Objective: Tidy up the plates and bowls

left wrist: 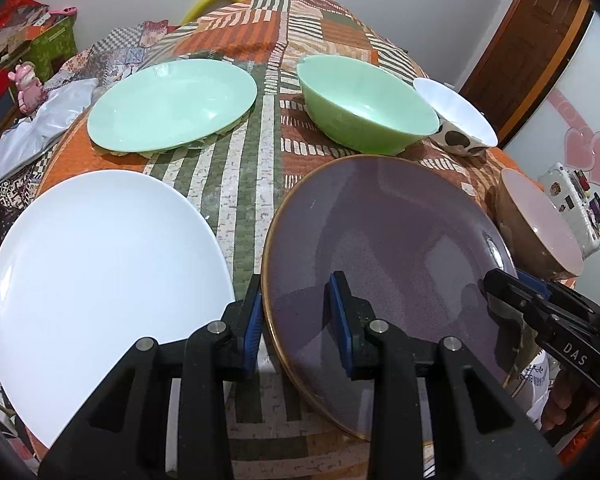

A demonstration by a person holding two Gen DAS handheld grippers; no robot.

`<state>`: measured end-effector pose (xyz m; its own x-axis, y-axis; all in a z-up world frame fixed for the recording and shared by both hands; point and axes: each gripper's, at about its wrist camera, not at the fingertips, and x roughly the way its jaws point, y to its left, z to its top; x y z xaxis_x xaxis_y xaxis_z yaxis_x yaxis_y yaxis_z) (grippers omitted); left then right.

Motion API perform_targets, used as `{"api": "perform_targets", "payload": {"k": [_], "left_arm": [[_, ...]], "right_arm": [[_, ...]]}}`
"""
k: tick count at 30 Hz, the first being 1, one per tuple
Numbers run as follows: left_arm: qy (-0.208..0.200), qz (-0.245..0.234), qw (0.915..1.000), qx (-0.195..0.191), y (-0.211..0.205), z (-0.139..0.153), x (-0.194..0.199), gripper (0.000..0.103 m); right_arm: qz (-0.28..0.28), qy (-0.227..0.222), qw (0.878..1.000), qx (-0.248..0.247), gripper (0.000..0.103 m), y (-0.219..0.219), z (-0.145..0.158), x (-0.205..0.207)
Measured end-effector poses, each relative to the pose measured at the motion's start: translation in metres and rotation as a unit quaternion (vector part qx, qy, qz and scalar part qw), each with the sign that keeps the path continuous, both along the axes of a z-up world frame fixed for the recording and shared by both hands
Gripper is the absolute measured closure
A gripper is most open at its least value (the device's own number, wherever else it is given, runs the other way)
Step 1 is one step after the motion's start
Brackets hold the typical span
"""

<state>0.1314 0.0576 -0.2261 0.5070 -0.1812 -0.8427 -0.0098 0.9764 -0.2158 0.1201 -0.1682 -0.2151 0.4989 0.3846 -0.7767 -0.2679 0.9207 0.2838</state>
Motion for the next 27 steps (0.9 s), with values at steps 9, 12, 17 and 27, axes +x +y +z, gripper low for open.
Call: {"api": "perform_targets", "payload": {"k": [9,12,17,27], "left_arm": [[-0.026,0.003,0.9993,0.027,-0.003,0.017,-0.011,0.072],[-0.041,0.007,0.9986,0.033,-0.002,0.029,-0.018,0.07],[-0.073,0.013,0.9964,0.041,0.001,0.052,-0.032,0.054],[-0.131,0.044,0.9882,0.065,0.026,0.091,-0.065,0.021]], "right_arm": [[-0.002,-0.014,1.0,-0.006,0.073,-0.004,0.015,-0.006],[0.001,-0.025,1.0,0.001,0.073,-0.006,0.026,-0.01],[0.011,-0.044,0.999,0.007,0.067,-0.003,0.041,-0.014],[0.043,-0.089,0.995,0.011,0.044,0.024,0.067,-0.017]]}}
